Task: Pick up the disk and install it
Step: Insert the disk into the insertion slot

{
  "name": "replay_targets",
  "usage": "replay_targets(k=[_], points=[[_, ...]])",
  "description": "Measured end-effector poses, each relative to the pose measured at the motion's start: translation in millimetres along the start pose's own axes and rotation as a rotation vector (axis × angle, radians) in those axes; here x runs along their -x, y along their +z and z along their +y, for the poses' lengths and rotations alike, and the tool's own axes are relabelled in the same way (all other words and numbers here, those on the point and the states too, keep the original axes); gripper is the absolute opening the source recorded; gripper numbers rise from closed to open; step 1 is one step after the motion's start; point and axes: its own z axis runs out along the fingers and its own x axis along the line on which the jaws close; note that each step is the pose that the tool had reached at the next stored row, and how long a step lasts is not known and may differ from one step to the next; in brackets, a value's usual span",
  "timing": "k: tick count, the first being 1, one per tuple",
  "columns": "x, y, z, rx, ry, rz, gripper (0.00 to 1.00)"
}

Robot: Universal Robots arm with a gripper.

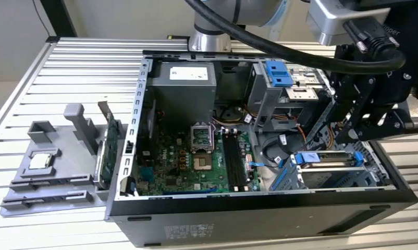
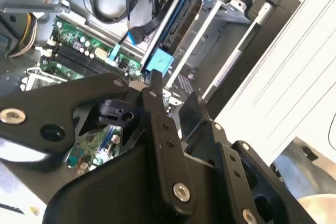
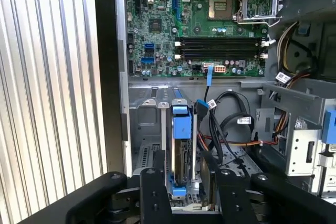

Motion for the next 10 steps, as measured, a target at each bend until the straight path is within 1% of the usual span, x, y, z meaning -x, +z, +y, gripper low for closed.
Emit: replay_targets(k=[10], points=[[0.0,-0.2,0.0,0.0,0.0,0.0002,1.0]])
